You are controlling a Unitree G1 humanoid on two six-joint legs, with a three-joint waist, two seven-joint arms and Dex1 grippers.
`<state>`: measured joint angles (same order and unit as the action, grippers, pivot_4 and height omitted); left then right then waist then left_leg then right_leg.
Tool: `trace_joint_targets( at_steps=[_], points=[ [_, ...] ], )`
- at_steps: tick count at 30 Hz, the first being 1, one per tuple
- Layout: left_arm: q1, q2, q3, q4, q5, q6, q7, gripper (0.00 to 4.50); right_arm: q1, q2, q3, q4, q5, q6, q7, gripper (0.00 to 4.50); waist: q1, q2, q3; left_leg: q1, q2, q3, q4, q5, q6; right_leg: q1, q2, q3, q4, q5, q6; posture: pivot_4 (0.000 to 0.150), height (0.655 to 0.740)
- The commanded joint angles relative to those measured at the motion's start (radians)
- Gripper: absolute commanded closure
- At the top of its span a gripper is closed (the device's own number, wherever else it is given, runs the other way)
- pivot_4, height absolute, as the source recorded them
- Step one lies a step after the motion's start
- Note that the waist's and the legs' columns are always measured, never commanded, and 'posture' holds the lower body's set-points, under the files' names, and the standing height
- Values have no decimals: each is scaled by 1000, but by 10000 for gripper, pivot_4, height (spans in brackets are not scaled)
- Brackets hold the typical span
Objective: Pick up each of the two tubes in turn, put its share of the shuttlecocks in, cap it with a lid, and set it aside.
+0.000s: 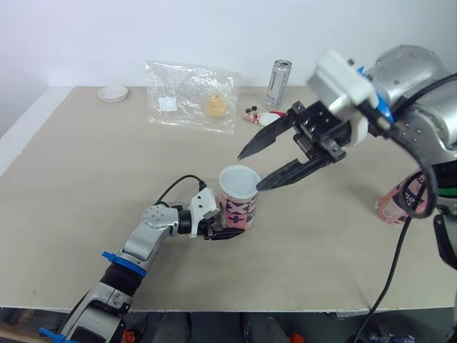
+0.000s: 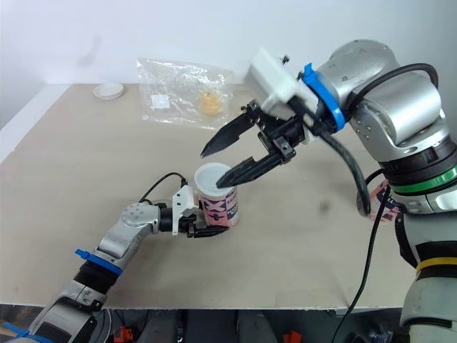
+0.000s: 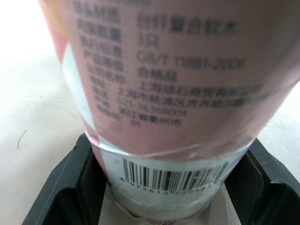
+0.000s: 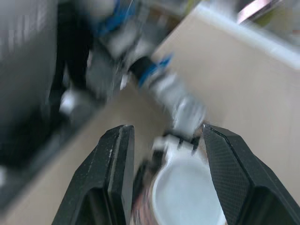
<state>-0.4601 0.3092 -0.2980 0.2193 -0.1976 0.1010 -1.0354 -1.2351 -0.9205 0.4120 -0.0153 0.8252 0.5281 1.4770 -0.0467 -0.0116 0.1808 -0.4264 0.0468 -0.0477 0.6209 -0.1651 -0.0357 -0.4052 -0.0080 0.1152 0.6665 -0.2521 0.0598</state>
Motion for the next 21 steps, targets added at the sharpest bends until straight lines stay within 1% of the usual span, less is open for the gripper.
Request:
trace_joint_targets(
  at_steps=[1,2,3,4,6,9,12,16,21],
  points=[
    [10,19,6,34,27,36,20,14775,71,50,-120,-15,20,105,-122,23446,0,0,0,0,0,0,0,0,0,0,0,0,0,0,0,1500,7400],
    [9,20,6,33,27,39,18,14775,96,73,-143,-23,13,121,-166,26952,0,0,0,0,0,1,0,0,0,0,0,0,0,0,0,1500,7400],
    [9,21,6,31,27,40,18,14775,116,93,-159,-32,-2,132,-198,31543,-1,0,0,0,0,1,0,0,0,0,0,0,0,1,1,1500,7400],
    [9,22,6,29,26,42,17,14775,135,109,-163,-42,-28,131,-217,36163,-1,0,0,0,0,1,0,0,0,-1,0,0,0,1,1,1500,7400],
    [8,23,8,25,25,46,16,14775,171,132,-167,-59,-71,127,-246,43926,-1,0,0,0,0,0,0,0,1,-1,1,0,0,1,1,1500,7400],
    [7,26,9,24,26,47,17,14775,212,161,-162,-86,-125,121,-270,43926,-1,0,0,-1,0,1,0,0,1,-1,1,0,0,1,2,1500,7400],
    [7,26,9,23,26,47,19,14775,220,192,-158,-95,-166,128,-279,43926,-1,0,0,-1,0,1,0,0,1,-1,1,0,0,1,2,1500,7400],
    [8,23,9,23,26,46,22,14775,249,190,-112,-114,-261,97,-242,43926,-1,-1,0,-1,0,0,0,0,1,-1,1,0,0,1,2,1500,7400],
    [16,25,9,17,27,49,26,14775,256,186,-83,-110,-341,72,-198,43926,-2,-1,0,-1,0,0,0,0,1,-2,1,0,0,1,2,1500,7400]
  ],
)
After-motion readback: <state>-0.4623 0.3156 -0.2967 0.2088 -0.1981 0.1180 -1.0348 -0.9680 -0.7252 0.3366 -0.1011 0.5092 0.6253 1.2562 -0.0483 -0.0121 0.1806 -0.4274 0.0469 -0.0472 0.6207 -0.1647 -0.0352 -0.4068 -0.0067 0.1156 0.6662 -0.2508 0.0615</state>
